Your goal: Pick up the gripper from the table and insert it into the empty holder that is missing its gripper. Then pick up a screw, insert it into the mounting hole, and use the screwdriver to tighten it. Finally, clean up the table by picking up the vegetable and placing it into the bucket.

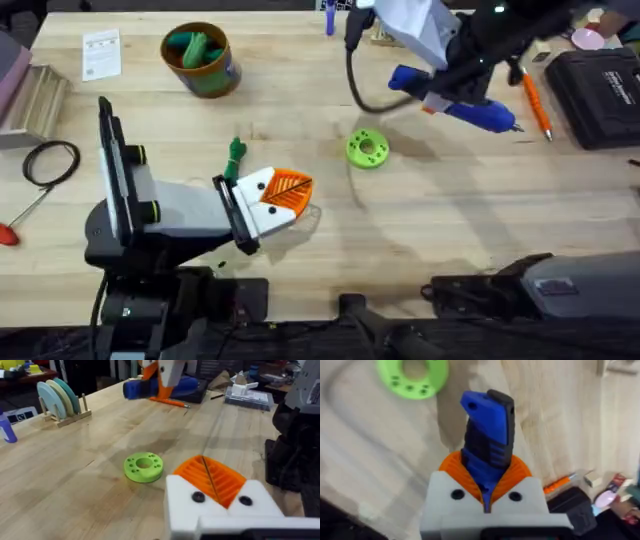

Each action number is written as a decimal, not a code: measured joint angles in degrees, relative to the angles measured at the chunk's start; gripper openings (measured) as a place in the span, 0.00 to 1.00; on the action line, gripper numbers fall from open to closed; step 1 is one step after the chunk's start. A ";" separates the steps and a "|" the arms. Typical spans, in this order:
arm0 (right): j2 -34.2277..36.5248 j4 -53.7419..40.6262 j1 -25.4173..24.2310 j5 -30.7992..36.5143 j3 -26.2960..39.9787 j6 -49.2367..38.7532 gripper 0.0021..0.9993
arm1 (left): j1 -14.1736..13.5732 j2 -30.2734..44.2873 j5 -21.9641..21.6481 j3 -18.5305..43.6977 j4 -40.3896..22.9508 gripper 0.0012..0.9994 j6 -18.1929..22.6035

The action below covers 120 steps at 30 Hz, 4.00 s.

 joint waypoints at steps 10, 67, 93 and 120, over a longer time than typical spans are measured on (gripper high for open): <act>16.66 6.07 -8.88 0.11 0.00 -1.13 0.02 | 0.00 0.00 -0.02 0.00 0.00 0.01 0.00; -22.00 1.57 -4.84 -10.86 -4.46 53.84 0.99 | 0.00 28.76 -41.14 49.21 -46.63 0.99 5.38; -27.17 7.91 -4.84 -15.19 -23.04 55.96 0.99 | -0.66 64.10 -62.27 58.12 -60.51 0.99 2.05; -27.17 7.72 -4.86 -15.19 -23.06 55.94 0.99 | -0.66 94.84 -63.08 58.12 -50.05 0.65 -4.09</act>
